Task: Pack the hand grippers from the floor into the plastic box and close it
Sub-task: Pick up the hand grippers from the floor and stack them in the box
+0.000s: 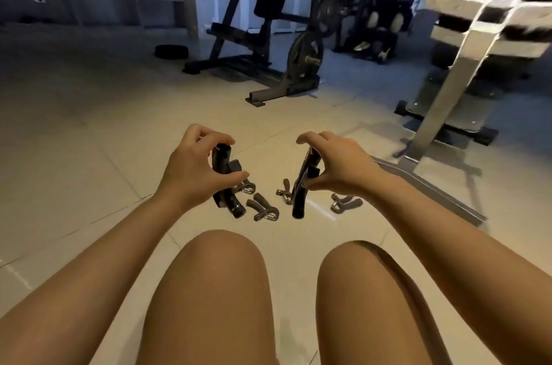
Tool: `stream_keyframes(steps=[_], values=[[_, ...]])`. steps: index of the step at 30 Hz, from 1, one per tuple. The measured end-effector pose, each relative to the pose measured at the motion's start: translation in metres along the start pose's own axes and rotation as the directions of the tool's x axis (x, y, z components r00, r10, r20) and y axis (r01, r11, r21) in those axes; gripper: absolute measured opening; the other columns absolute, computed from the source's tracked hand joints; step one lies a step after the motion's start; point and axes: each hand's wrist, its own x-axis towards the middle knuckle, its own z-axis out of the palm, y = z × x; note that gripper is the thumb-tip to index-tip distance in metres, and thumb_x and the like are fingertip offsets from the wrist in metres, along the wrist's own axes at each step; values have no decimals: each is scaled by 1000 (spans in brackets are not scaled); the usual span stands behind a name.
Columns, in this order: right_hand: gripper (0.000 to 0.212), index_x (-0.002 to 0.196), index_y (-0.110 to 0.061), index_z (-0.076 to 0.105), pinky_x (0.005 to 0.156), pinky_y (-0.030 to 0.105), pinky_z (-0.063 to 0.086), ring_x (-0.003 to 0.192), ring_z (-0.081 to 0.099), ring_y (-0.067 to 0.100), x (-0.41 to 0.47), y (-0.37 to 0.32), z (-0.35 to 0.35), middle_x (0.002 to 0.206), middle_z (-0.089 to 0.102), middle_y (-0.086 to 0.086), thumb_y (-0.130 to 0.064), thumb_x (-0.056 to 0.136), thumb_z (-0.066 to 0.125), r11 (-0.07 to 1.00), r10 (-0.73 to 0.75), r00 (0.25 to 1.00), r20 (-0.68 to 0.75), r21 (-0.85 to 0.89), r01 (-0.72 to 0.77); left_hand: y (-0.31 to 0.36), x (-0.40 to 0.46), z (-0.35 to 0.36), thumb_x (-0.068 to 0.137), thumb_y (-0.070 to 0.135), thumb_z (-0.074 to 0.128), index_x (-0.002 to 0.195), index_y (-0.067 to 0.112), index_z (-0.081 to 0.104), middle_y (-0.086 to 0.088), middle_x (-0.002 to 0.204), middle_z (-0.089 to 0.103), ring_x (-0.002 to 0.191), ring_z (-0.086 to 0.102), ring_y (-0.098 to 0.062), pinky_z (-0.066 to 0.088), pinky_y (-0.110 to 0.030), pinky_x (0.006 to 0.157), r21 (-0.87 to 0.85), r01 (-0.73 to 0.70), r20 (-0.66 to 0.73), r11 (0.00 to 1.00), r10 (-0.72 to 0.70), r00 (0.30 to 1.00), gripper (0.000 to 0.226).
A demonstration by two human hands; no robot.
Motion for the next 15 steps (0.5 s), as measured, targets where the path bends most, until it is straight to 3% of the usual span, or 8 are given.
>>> stream_keyframes(steps=[8,15], values=[[72,130,-30,41,91,37,46,109,53,22,-105,105,-50,125,53,0,-42,70,78,947,319,945,-68,-22,-321,127,43,90,62,36,84,112,23,61,4,111,45,98,48,-9,40,-21,83,-135,-238,219,962,264,939,56],[76,134,-29,40,88,35,47,114,52,21,-235,188,-88,131,53,-1,-40,70,79,811,584,804,-109,34,-584,269,39,174,66,32,82,115,24,58,4,112,43,102,46,-12,41,-23,84,-291,-382,343,877,469,814,55]])
